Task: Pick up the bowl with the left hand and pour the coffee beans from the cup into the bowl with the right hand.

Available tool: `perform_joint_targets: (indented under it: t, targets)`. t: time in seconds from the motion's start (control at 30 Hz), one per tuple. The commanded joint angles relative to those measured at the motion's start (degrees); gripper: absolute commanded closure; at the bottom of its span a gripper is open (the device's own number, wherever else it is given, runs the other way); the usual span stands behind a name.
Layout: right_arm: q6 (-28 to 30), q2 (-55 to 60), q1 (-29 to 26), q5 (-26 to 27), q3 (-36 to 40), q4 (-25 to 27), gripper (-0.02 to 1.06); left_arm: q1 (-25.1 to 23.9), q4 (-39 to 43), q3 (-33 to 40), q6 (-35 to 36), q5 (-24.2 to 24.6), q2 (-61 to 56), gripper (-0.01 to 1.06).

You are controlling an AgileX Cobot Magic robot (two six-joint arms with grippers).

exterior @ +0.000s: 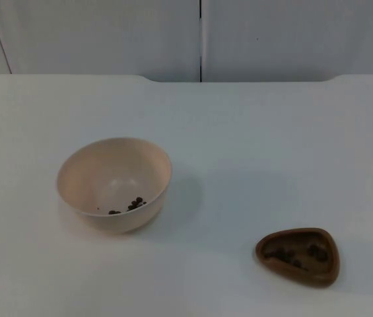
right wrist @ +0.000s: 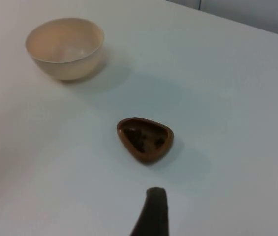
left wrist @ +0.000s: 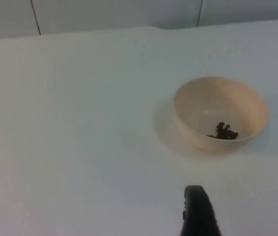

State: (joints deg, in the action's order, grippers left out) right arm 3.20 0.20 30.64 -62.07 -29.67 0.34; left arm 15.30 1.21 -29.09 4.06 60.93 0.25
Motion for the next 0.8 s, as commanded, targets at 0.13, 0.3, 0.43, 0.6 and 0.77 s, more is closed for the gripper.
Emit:
perform_joint_targets:
  t: [0.13, 0.3, 0.43, 0.6, 0.77]
  targets:
    - [0.5, -0.2, -0.1, 0.3, 0.1, 0.0, 0.35, -0.1, -2.4, 0.7, -5.3, 0.7, -0.2, 0.54]
    - [0.5, -0.2, -0.1, 0.3, 0.1, 0.0, 0.35, -0.1, -2.4, 0.7, -5.3, 0.7, -0.2, 0.54]
    - [0.5, -0.2, -0.1, 0.3, 0.1, 0.0, 0.35, -0.1, -2.4, 0.7, -5.3, 0.7, -0.2, 0.54]
    - [0.5, -0.2, -0.1, 0.3, 0.1, 0.0, 0.35, -0.1, -2.4, 0.7, -5.3, 0.7, -0.2, 0.54]
    - [0.5, -0.2, -0.1, 0.3, 0.1, 0.0, 0.35, -0.1, -2.4, 0.7, -5.1, 0.7, -0.2, 0.54]
